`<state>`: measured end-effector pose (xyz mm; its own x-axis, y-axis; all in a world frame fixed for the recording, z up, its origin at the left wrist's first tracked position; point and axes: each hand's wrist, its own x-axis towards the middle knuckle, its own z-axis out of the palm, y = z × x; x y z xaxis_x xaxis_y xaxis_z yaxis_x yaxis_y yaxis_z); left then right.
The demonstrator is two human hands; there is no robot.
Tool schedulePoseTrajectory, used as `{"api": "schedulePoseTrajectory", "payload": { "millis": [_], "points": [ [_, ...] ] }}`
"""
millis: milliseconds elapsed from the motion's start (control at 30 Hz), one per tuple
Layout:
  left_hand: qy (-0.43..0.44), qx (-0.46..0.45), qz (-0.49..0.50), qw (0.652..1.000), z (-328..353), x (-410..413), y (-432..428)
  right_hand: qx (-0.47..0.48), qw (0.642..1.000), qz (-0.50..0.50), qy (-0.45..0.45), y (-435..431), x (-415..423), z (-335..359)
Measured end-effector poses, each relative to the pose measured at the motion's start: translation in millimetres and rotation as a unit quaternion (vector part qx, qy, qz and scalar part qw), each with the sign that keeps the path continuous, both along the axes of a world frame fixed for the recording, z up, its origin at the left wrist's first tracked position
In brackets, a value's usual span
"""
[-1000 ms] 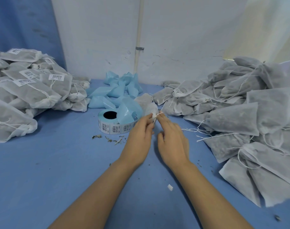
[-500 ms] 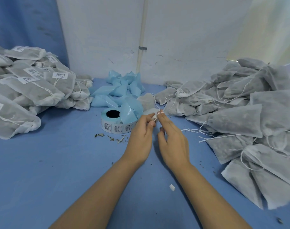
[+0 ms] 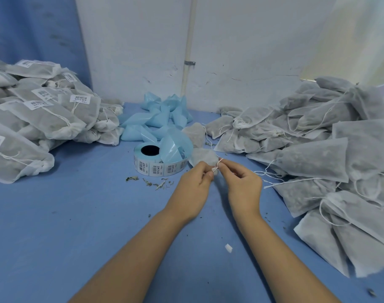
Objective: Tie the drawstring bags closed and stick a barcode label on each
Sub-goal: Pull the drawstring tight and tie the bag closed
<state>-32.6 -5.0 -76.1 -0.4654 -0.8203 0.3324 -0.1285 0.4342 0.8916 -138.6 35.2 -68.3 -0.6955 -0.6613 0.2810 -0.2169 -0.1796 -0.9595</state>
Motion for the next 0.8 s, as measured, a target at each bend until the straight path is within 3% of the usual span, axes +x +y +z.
{"api": "schedulePoseTrajectory", "payload": {
  "millis": [167,300,533,800],
  "points": [
    [0.101,0.066,0.053,0.991,4,0,-2,-0.004,0.999,0.044,-0.029,0,3,3],
    [0.118,0.070,0.090,0.986,7,4,-2,0.009,0.995,0.096,-0.006,1,9,5],
    [0.084,-0.009,0.116,0.990,8,5,3,0.086,0.975,0.066,0.194,2,16,3],
    [0.171,0.088,0.025,0.981,7,4,1,0.049,0.996,0.070,0.000,1,25,2]
  ]
}}
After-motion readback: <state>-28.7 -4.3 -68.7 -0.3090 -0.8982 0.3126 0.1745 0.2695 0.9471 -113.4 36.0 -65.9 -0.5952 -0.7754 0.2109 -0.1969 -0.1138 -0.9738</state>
